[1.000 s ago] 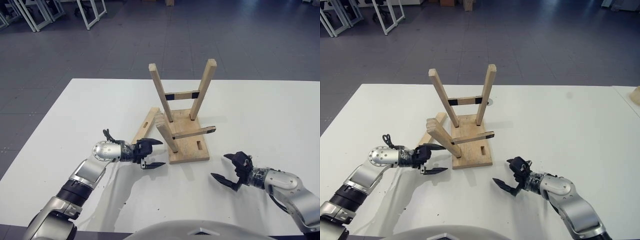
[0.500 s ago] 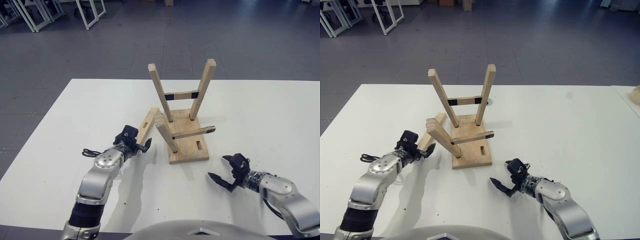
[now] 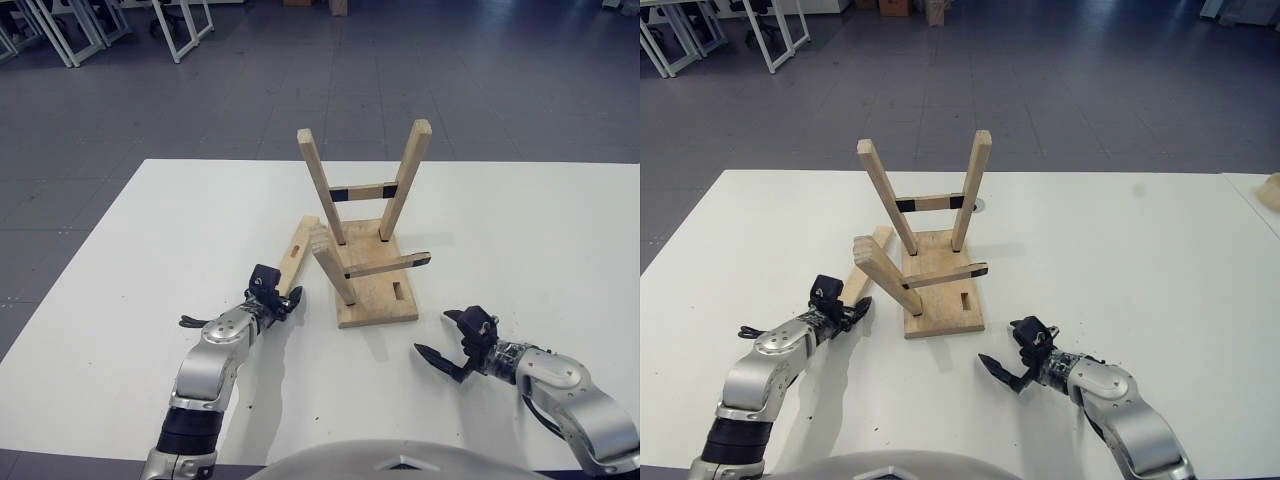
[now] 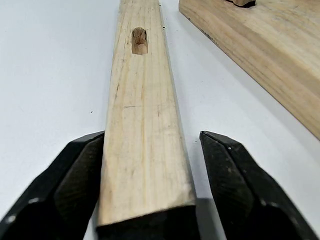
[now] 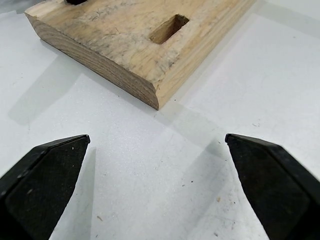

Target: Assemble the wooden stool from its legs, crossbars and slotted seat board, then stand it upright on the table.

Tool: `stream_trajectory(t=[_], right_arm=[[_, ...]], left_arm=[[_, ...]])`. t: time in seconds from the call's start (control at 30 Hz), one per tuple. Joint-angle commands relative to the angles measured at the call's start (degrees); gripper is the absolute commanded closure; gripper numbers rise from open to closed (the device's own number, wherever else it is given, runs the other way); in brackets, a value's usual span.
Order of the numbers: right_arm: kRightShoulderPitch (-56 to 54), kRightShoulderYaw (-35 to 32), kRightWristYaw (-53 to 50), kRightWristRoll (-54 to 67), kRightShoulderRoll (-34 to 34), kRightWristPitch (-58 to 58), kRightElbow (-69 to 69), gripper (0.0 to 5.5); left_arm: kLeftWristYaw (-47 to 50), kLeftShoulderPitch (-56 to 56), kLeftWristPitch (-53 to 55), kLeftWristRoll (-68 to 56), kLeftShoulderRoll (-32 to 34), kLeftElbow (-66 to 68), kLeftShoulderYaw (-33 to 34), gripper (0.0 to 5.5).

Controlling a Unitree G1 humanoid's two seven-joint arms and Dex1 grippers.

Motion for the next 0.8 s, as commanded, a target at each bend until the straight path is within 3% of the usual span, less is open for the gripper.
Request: stream_trajectory(t=[0.03,0.2,0.43,0.53,0.63,0.7,0.8], right_arm=[[-2.0,-0.5,-0.3,-0.4,0.4,0.8,0.0,0.49],[-4.5,-3.3,-1.6,1.5,1.8,2.8,0.6,0.49],[-22.5,-20.1,-11.7,6.9,4.1,14.9,8.8,0.49],[-34.5,-30.6,-14.4,22.9,10.1,23.3,9.0,0.49],[-45.4,-37.3,-14.8,46.8,14.0,31.8,13.2,0.49],[-50.7,-37.4,-16.3,62.3,15.2,34.7,16.9,0.49],[-53.3,-33.4,-18.1,75.2,15.5,36.6,19.5,0.49]], left_arm=[[1.1,2.8,0.7,1.5,-0.1,5.0,0.1,3.04],[4.1,2.7,-3.9,0.7,-2.7,5.1,3.5,3.46],[7.8,-6.5,-12.5,-9.6,-3.5,-6.7,22.6,3.46],[3.9,-14.1,-8.7,-29.4,-4.7,-15.2,27.7,3.46],[1.6,-19.8,0.6,-53.0,-1.9,-18.0,28.1,3.46],[-0.7,-22.9,6.0,-64.8,0.4,-15.0,26.9,3.46],[-4.7,-24.3,11.9,-73.6,2.8,-10.3,24.6,3.46]])
